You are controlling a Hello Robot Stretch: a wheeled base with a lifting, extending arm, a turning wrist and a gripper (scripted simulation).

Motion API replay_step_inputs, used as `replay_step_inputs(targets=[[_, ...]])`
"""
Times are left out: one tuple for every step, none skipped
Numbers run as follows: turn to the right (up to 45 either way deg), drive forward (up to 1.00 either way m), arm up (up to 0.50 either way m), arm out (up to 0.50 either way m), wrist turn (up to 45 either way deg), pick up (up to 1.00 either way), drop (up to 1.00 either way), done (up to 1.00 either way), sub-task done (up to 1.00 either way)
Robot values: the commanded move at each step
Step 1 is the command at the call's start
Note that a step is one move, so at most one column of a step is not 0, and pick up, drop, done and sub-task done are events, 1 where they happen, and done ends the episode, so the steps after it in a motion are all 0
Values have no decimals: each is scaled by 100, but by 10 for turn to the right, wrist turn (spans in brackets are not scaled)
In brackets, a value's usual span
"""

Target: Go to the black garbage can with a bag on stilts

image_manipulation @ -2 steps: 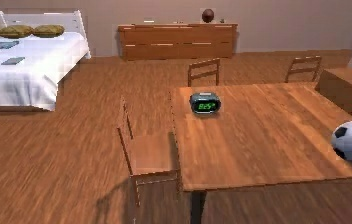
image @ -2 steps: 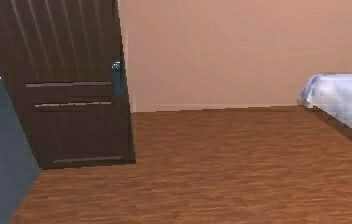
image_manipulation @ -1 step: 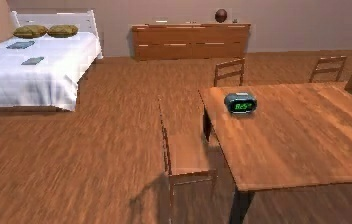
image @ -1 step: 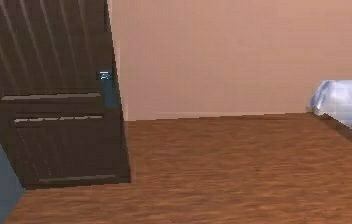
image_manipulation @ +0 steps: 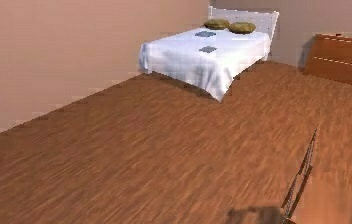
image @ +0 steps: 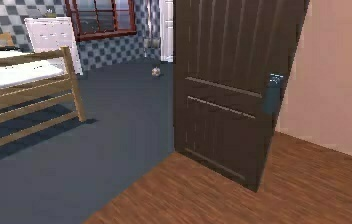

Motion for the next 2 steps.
replay_step_inputs(targets=[[-210, 0, 0, 0, 0, 0, 0, 0, 0], [0, 100, 0, 0, 0, 0, 0, 0, 0]])
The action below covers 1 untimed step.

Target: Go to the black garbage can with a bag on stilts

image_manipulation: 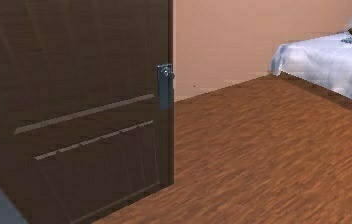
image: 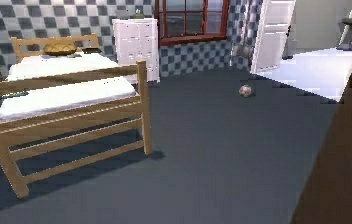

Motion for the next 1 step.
replay_step_inputs(targets=[[-30, 0, 0, 0, 0, 0, 0, 0, 0]])
